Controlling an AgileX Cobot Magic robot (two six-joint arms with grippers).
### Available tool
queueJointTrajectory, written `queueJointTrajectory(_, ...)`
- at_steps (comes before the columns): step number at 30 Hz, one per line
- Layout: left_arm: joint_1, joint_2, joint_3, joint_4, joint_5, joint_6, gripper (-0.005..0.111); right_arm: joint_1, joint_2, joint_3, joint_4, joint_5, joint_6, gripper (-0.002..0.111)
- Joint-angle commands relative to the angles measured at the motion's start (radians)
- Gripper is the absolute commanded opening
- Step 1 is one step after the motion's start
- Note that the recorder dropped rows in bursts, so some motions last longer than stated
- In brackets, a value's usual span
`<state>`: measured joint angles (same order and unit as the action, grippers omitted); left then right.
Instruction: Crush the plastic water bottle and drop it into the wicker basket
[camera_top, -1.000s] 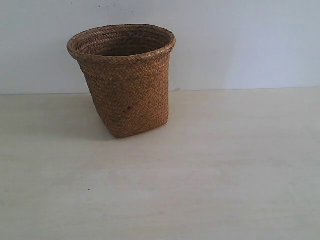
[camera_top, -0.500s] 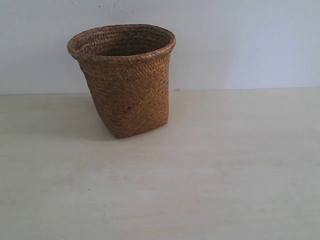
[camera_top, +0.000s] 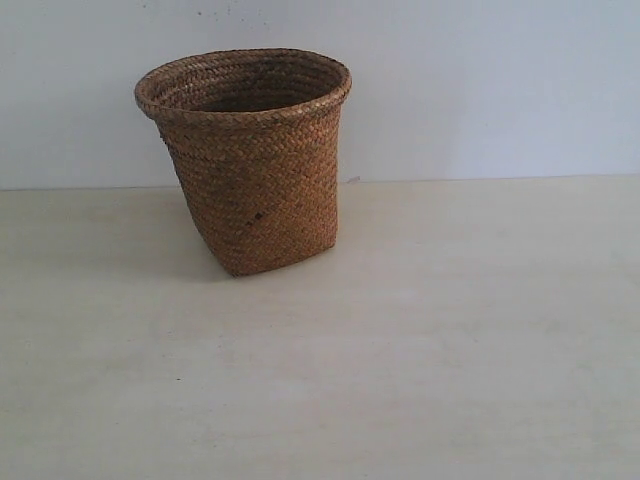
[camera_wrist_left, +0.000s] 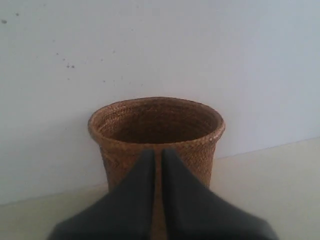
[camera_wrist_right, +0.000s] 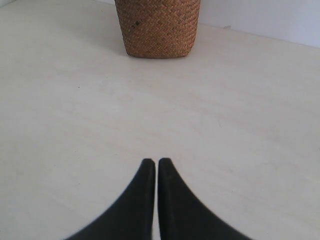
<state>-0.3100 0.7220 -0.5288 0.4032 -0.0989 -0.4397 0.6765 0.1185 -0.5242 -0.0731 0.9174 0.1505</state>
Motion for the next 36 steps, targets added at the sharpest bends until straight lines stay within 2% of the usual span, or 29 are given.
queueJointTrajectory(1,0.072,-0.170,0.154,-0.003,-0.041,-0.039,0.004,0.002,-0.006,0.004,-0.003,-0.009,0.001,0.000)
queueJointTrajectory(4,0.116,-0.270,0.232,-0.003,-0.041,-0.039,0.004,0.002,-0.006,0.004,-0.003,-0.009,0.001,0.000)
queueJointTrajectory(9,0.152,-0.416,0.339,-0.003,-0.024,-0.048,0.004,0.002,-0.006,0.004,-0.003,-0.009,0.001,0.000)
queueJointTrajectory(14,0.172,-0.515,0.439,-0.031,-0.014,-0.173,0.004,0.002,-0.006,0.004,-0.003,-0.009,0.001,0.000)
queueJointTrajectory(19,0.189,-0.596,0.520,-0.057,0.054,-0.347,0.004,0.002,-0.006,0.004,-0.003,-0.009,0.001,0.000)
queueJointTrajectory(23,0.198,-0.679,0.529,-0.036,0.105,-0.345,0.004,0.002,-0.006,0.004,-0.003,-0.009,0.001,0.000)
queueJointTrajectory(31,0.198,-0.722,0.529,-0.048,0.393,-0.326,0.004,0.002,-0.006,0.004,-0.003,-0.009,0.001,0.000)
queueJointTrajectory(34,0.198,-0.722,0.529,-0.049,0.428,-0.317,0.004,0.002,-0.006,0.004,-0.003,-0.009,0.001,0.000)
queueJointTrajectory(36,0.198,-0.722,0.529,-0.049,0.426,-0.255,0.004,0.002,-0.006,0.004,-0.003,-0.009,0.001,0.000)
